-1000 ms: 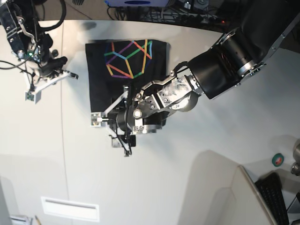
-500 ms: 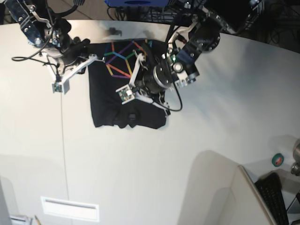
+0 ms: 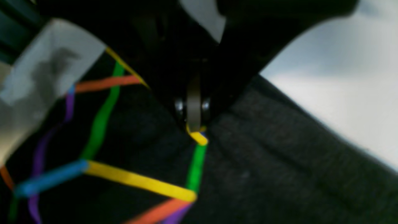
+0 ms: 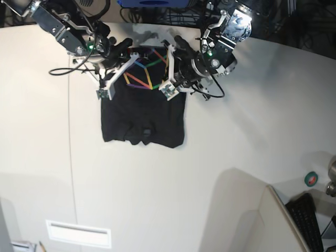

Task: Layout the t-shirt on the table in an organized manner, then fold the t-shirt properly
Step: 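Grasp the printed edge corners with both grippers, then pull the printed edge with both grippers to square the folded shirt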

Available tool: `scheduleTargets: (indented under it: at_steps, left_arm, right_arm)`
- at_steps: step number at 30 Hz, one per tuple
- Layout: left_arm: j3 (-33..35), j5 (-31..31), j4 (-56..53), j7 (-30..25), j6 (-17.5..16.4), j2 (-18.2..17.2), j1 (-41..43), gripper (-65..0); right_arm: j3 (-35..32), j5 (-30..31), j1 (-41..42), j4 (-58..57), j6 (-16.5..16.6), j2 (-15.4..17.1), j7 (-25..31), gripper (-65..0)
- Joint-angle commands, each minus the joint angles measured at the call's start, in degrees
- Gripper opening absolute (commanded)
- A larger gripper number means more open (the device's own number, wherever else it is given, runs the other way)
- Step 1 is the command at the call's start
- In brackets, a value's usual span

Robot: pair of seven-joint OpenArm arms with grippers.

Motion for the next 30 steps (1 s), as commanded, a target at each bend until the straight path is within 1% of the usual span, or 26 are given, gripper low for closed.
scheduleTargets:
  at_steps: [1,6,9,14,18,21,22,23,26,28,30]
  left_arm:
    - [-0.93,1.14,0.14,1.17,0.60,-0.26,0.02,-65.0]
    - [-5.94,0.62,2.42,1.08,0.60,-0.35,0.98,-65.0]
    - [-8.49,0.62,6.46,1.08,0.60,-0.35,2.74,-65.0]
    - [-9.28,0.62,14.03,1.17,0.60,-0.35,5.12,-65.0]
    - [-9.28,0.62,15.87,1.17,0.60,-0.08,5.29,-65.0]
    - [-9.45,0.53,15.34,1.17,0.60,-0.08,4.68,-65.0]
    - [-9.45,0.62,15.08,1.17,0.60,-0.08,4.68,-65.0]
    - [-9.45,0.62,14.55,1.17,0.60,0.01,4.50,-65.0]
    - [-9.37,0.62,11.39,1.17,0.60,0.27,2.39,-65.0]
    - [-9.37,0.62,8.75,1.17,0.60,1.15,0.63,-65.0]
    - [-9.45,1.05,5.50,1.17,0.69,1.76,-1.04,-65.0]
  right_arm:
    - [0.06,0.02,0.40,-0.05,0.06,-0.04,0.56,-65.0]
    - [0.23,-0.07,-0.04,-1.46,0.06,0.48,0.56,-65.0]
    - [0.14,-0.07,-0.30,-0.84,0.06,1.10,0.56,-65.0]
    - [0.14,-0.07,-1.27,6.63,0.06,1.10,0.21,-65.0]
    - [-0.12,0.02,-1.01,12.96,0.06,0.48,0.12,-65.0]
    - [-1.97,0.11,1.72,12.96,0.06,-1.80,0.12,-65.0]
    - [-2.93,0.11,2.86,11.73,0.06,-2.07,0.03,-65.0]
    - [-4.60,0.11,4.18,9.62,0.06,-2.51,0.12,-65.0]
    - [-8.12,0.20,7.96,2.41,0.06,-5.41,0.12,-65.0]
    - [-8.74,0.20,8.75,-2.77,0.06,-7.43,0.30,-65.0]
    - [-8.74,0.11,8.84,-6.99,0.06,-8.13,0.47,-65.0]
